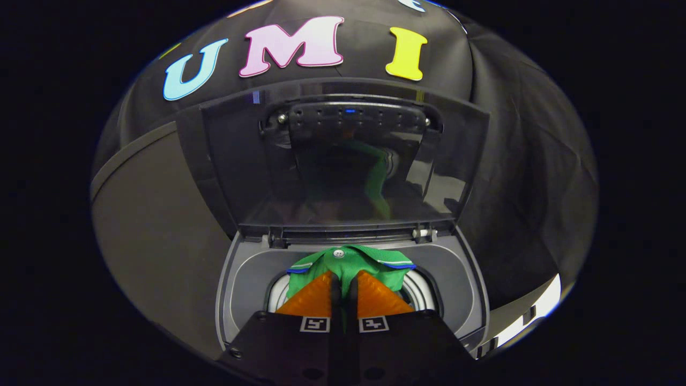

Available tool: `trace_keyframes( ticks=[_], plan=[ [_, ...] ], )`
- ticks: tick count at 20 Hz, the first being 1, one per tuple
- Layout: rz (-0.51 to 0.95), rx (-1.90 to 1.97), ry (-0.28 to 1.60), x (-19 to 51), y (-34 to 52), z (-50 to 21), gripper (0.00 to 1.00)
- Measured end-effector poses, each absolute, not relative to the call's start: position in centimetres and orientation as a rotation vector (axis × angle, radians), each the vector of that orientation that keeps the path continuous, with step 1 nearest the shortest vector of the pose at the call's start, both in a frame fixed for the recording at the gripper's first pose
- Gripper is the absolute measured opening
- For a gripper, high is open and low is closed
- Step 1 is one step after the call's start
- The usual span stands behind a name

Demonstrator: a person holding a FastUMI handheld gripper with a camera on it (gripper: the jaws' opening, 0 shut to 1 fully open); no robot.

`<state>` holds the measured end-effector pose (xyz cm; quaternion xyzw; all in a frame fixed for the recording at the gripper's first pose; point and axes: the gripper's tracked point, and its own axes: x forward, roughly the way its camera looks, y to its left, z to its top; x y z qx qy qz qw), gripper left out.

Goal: Put the clothes into the washing machine and then close the washing machine lid.

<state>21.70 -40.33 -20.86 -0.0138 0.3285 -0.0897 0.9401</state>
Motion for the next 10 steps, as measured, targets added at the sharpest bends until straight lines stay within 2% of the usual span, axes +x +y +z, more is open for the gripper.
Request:
trace_keyframes(
  ticks=[7, 9, 10],
  plan=[
    [-0.151, -0.041, 0.745, 21.8, -39.9, -24.2, 0.05],
    [-0.155, -0.068, 0.768, 21.3, -40.2, -24.9, 0.12],
    [-0.153, -0.073, 0.778, 21.2, -40.4, -25.1, 0.41]
  ],
)
